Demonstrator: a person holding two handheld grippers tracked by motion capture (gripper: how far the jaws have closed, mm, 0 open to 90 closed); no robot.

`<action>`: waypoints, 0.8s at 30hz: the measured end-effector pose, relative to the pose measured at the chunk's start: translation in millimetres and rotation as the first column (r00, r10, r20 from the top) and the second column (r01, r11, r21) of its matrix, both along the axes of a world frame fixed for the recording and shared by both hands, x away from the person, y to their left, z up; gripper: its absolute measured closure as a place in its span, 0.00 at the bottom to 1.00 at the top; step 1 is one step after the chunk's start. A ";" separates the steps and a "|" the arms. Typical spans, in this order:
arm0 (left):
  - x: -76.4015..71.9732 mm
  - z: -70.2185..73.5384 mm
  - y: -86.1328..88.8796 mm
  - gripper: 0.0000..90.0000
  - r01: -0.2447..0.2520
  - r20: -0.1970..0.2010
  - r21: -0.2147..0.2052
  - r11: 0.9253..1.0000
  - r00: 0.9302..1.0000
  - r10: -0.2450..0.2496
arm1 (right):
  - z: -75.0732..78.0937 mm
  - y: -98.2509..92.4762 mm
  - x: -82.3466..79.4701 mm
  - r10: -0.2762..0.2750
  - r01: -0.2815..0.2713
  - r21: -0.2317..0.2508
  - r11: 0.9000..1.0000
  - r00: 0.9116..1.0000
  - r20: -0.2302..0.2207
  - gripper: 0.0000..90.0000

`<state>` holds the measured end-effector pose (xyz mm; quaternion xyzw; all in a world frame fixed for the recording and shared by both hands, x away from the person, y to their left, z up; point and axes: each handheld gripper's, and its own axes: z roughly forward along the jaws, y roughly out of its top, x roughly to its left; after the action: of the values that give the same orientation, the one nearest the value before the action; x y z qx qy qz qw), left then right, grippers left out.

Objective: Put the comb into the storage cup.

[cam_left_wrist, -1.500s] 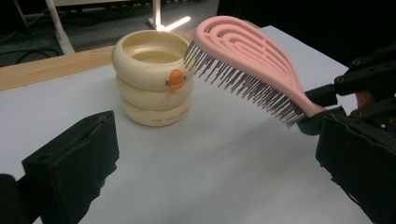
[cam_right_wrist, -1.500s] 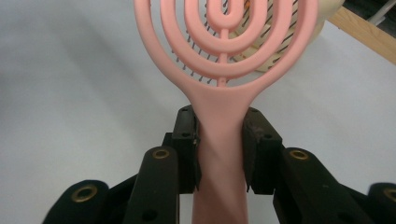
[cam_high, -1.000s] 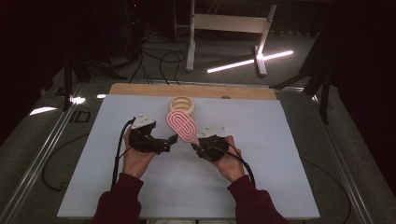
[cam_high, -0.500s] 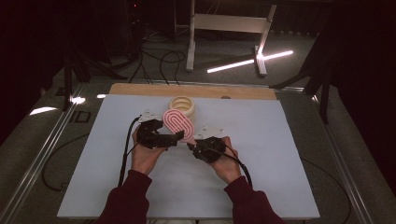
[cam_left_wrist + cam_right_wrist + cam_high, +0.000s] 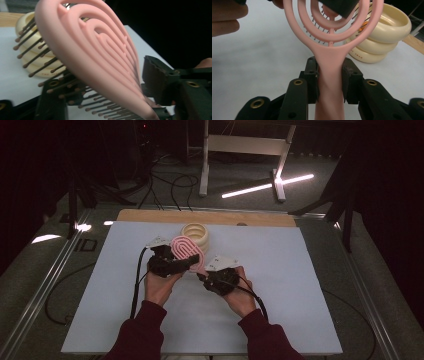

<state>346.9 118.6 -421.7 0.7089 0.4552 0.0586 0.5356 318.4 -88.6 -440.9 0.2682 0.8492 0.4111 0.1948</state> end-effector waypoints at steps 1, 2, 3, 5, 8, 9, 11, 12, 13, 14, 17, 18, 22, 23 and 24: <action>0.2 0.1 0.4 0.50 0.002 0.000 -0.007 1.000 1.000 -0.002 | -0.1 -0.2 0.1 0.002 -0.002 0.000 1.000 1.000 -0.001 0.78; 0.4 0.1 0.7 0.52 0.005 -0.002 -0.018 1.000 1.000 -0.005 | -0.4 -0.2 0.3 0.004 -0.004 0.000 1.000 1.000 -0.001 0.78; 0.5 0.2 0.9 0.54 0.007 -0.003 -0.023 1.000 1.000 -0.007 | -0.7 -0.2 0.4 0.005 -0.005 -0.001 1.000 1.000 -0.002 0.78; 0.6 0.4 1.0 0.56 0.016 -0.005 -0.030 0.999 1.000 -0.016 | -1.3 -0.2 1.2 0.007 -0.007 -0.007 1.000 1.000 0.000 0.78; 0.2 0.5 1.2 0.61 0.047 -0.006 -0.050 0.998 0.999 -0.047 | -2.0 0.6 1.5 0.005 -0.005 -0.014 1.000 1.000 0.000 0.78; 0.2 0.5 1.1 0.62 0.055 -0.007 -0.057 0.997 0.998 -0.055 | -2.5 1.0 1.5 0.003 -0.003 -0.013 1.000 1.000 -0.001 0.78; -0.4 1.0 0.4 0.64 0.068 -0.001 -0.061 0.996 0.998 -0.068 | -3.1 1.5 1.8 0.004 -0.004 -0.021 1.000 1.000 0.001 0.78; -0.7 1.3 0.2 0.65 0.074 0.004 -0.064 0.995 0.997 -0.074 | -3.3 1.8 2.3 0.004 -0.004 -0.020 1.000 1.000 0.001 0.78; -1.2 1.9 -0.3 0.66 0.080 0.011 -0.069 0.994 0.997 -0.080 | -3.7 2.1 2.6 0.003 -0.003 -0.019 1.000 1.000 -0.001 0.78; -1.6 2.5 -0.4 0.67 0.086 0.013 -0.075 0.993 0.996 -0.086 | -4.3 2.2 3.0 0.006 -0.006 -0.023 1.000 1.000 0.003 0.78; -3.0 5.9 -1.9 0.69 0.101 0.030 -0.096 0.990 0.995 -0.099 | -5.0 2.3 3.6 0.004 -0.004 -0.020 1.000 1.000 0.001 0.77; -3.5 7.5 -2.8 0.70 0.106 0.039 -0.091 0.990 0.994 -0.103 | -5.1 2.3 3.8 0.002 -0.002 -0.020 1.000 1.000 0.004 0.77; -5.3 12.7 -6.3 0.70 0.114 0.060 -0.076 0.991 0.992 -0.109 | -4.2 2.0 4.6 -0.006 0.006 0.000 1.000 1.000 0.002 0.77; -5.4 13.4 -6.8 0.70 0.114 0.062 -0.075 0.991 0.992 -0.109 | -4.0 1.6 4.7 -0.007 0.007 0.002 1.000 1.000 0.003 0.76; -5.4 14.0 -7.4 0.70 0.112 0.065 -0.074 0.991 0.992 -0.107 | -3.8 1.2 4.8 -0.005 0.005 0.004 1.000 1.000 0.002 0.75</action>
<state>341.5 111.2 -407.7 0.7093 0.4008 0.0330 0.5789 323.1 -87.4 -444.7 0.2702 0.8476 0.4124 0.1961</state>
